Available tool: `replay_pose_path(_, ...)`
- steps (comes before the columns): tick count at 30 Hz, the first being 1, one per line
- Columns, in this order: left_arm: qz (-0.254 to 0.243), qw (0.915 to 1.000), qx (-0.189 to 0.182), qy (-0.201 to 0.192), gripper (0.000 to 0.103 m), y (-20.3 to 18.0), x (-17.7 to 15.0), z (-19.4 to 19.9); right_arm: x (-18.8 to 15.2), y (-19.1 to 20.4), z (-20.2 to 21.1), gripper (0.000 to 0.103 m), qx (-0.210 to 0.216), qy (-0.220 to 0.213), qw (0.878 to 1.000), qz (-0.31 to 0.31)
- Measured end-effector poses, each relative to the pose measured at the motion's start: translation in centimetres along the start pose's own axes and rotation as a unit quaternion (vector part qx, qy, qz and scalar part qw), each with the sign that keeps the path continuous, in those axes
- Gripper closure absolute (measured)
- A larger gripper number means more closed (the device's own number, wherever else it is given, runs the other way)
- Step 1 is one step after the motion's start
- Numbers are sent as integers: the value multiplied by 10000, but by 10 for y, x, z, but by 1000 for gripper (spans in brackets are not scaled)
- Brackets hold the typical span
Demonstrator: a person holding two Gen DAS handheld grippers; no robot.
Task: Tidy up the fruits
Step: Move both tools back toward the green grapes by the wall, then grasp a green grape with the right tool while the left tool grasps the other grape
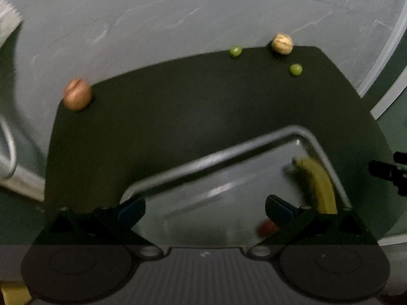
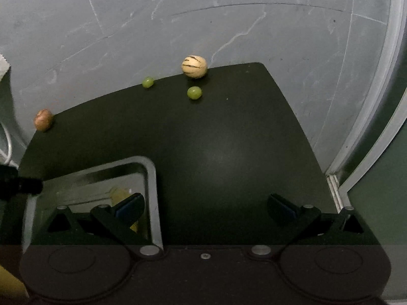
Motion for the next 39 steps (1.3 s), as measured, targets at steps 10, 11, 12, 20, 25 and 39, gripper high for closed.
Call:
replay_pose_path(10,-174,9990,-251,-328,1,-14,73,-50,44,11,-49,1,-86,20,9988,472)
replay_pose_path(11,-186,9988,-269,-373,1,-15,81,-56,50,12,-55,1,-124,-6,9986,524)
replay_pose_path(12,-193,9985,-290,-414,1,-16,88,-61,57,11,-60,1,-176,-52,9982,573)
replay_pose_path(20,56,9960,-485,-754,1,-27,150,-101,98,6,-99,1,-409,-291,9962,709)
replay_pose_path(25,178,9945,-579,-850,1,-35,177,-123,109,8,-116,1,-417,-328,9959,730)
replay_pose_path(39,474,9915,-809,-901,1,-48,209,-160,117,11,-139,1,-463,-355,9952,788)
Point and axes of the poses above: each gripper's, at about its wrist camera, not at the fingertips, and z roughly against the way its jaws point, y to its left, x to its top, the point moved 7 cm from there along -z, roughly the way its jaws point, and after that the axes turned 11 degrees about x, right-handed, at the moved point
